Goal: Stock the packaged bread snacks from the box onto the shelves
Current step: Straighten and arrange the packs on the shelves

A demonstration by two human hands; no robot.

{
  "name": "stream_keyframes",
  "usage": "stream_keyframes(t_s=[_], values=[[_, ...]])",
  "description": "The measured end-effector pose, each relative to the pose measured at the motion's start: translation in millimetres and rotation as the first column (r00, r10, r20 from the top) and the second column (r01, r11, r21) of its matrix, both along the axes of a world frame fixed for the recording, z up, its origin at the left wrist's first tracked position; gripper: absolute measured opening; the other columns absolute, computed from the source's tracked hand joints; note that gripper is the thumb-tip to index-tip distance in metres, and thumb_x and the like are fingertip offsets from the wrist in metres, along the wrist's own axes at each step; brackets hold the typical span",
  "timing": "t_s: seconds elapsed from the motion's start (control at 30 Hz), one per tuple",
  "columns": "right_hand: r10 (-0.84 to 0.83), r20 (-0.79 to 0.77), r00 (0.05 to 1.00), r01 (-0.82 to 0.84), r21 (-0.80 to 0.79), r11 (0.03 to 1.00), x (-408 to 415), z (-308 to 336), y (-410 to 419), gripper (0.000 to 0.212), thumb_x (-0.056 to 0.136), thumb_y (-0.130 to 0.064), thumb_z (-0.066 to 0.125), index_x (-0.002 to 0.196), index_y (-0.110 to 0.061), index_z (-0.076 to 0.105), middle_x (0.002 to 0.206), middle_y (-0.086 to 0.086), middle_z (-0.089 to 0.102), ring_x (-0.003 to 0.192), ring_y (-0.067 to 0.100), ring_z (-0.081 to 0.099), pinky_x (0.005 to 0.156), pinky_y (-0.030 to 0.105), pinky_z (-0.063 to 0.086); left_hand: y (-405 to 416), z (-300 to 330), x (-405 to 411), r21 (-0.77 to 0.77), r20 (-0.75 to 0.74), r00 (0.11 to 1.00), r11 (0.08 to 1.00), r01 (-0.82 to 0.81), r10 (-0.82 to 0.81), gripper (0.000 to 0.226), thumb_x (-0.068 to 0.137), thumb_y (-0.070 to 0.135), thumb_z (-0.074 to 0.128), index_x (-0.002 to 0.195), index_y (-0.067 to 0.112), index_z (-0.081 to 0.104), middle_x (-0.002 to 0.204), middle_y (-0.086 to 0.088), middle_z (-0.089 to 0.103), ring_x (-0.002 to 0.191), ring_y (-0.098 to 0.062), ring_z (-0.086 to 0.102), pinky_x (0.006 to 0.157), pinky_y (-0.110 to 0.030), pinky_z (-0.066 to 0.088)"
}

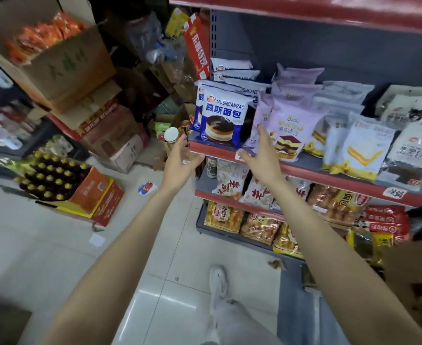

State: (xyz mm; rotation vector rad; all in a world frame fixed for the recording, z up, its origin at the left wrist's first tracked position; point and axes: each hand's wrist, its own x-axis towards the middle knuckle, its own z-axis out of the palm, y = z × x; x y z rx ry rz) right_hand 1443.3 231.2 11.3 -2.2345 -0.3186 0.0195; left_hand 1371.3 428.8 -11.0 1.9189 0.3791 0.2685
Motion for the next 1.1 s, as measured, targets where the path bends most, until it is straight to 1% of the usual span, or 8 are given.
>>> stream_keyframes(t_s=[0.13, 0.37, 0.47, 0.53, 0.6, 0.73, 0.97, 1.1], values=[[-0.050, -0.002, 0.999, 0.050, 0.103, 0.993, 45.9, -13.9, 28.1, 0.086, 0.087, -0.027, 0.067, 0.151, -0.010, 0.012, 0.156, 0.008, 0.021, 0.142, 0.021, 0.020, 0.106, 0.018, 0.017, 29.8, -1.8, 58.9, 0.036, -0.075, 0.993, 0.995, 0.089, -0.086, 0.097, 0.078, 0.042, 0.073, 0.151, 0.016, 0.014, 0.154, -0.003, 0.029, 0.139, -0.018, 0.029, 0.106, -0.033, 0.031], [-0.092, -0.049, 0.995, 0.101, 0.247, 0.964, 86.8, -24.6, 67.5, 0.103, 0.076, -0.014, 0.078, 0.150, -0.006, 0.006, 0.156, 0.012, 0.020, 0.144, 0.023, 0.021, 0.117, 0.043, 0.023, 61.0, -8.3, 127.9, -0.071, -0.133, 0.964, 0.972, 0.224, -0.232, 0.119, 0.072, 0.031, 0.081, 0.151, 0.030, -0.008, 0.157, 0.004, 0.015, 0.123, 0.004, 0.024, 0.101, -0.021, 0.027], [-0.106, -0.091, 0.990, 0.129, 0.297, 0.946, 93.6, -32.4, 82.4, 0.107, 0.077, -0.004, 0.075, 0.150, -0.010, -0.003, 0.157, 0.010, 0.012, 0.144, 0.019, 0.020, 0.116, 0.031, 0.021, 73.6, -9.9, 159.1, -0.075, -0.179, 0.944, 0.961, 0.267, -0.277, 0.129, 0.066, 0.037, 0.084, 0.148, 0.032, -0.015, 0.160, -0.001, 0.009, 0.143, -0.013, 0.015, 0.114, -0.036, 0.020], [-0.104, -0.089, 0.991, 0.128, 0.318, 0.940, 98.3, -37.1, 90.7, 0.108, 0.077, 0.000, 0.072, 0.150, -0.012, -0.008, 0.157, 0.009, 0.013, 0.141, 0.015, 0.024, 0.111, 0.020, 0.021, 79.5, -13.1, 177.6, -0.079, -0.200, 0.920, 0.942, 0.326, -0.336, 0.129, 0.067, 0.034, 0.083, 0.148, 0.033, -0.016, 0.158, -0.001, 0.019, 0.142, -0.015, 0.022, 0.111, -0.034, 0.023], [-0.091, -0.083, 0.992, 0.113, 0.330, 0.937, 102.2, -40.2, 98.3, 0.109, 0.077, 0.001, 0.072, 0.149, -0.013, -0.010, 0.156, 0.008, 0.016, 0.137, 0.010, 0.027, 0.107, 0.013, 0.021, 82.7, -19.2, 190.8, -0.148, -0.170, 0.885, 0.899, 0.413, -0.434, 0.116, 0.069, 0.023, 0.083, 0.147, 0.034, -0.002, 0.145, 0.009, 0.041, 0.130, 0.000, 0.041, 0.104, -0.021, 0.036], [-0.065, -0.096, 0.993, 0.092, 0.323, 0.942, 104.9, -44.5, 114.4, 0.112, 0.077, 0.004, 0.071, 0.148, -0.013, -0.013, 0.153, 0.007, 0.024, 0.134, 0.009, 0.033, 0.107, 0.014, 0.025, 89.4, -34.9, 203.2, -0.178, -0.094, 0.883, 0.880, 0.440, -0.460, 0.082, 0.073, 0.015, 0.080, 0.127, 0.040, 0.025, 0.110, 0.025, 0.058, 0.095, 0.017, 0.057, 0.075, -0.005, 0.046], [-0.045, -0.107, 0.993, 0.076, 0.301, 0.951, 100.8, -38.3, 124.8, 0.111, 0.077, 0.003, 0.071, 0.148, -0.010, -0.014, 0.152, 0.009, 0.024, 0.138, 0.015, 0.030, 0.113, 0.021, 0.026, 92.7, -43.5, 201.8, -0.200, -0.070, 0.884, 0.875, 0.441, -0.462, 0.115, 0.078, 0.014, 0.076, 0.149, 0.020, -0.014, 0.120, 0.025, 0.050, 0.104, 0.017, 0.052, 0.092, -0.012, 0.042], [-0.127, -0.071, 0.989, 0.139, 0.198, 0.970, 101.9, -9.4, 98.8, 0.087, 0.085, -0.015, 0.068, 0.150, -0.010, 0.010, 0.152, 0.011, 0.027, 0.140, 0.022, 0.029, 0.115, 0.033, 0.026, 91.3, -44.1, 199.0, -0.186, 0.004, 0.886, 0.870, 0.457, -0.464, 0.116, 0.078, 0.013, 0.077, 0.147, 0.021, -0.015, 0.121, 0.033, 0.038, 0.100, 0.029, 0.046, 0.077, 0.002, 0.040]])
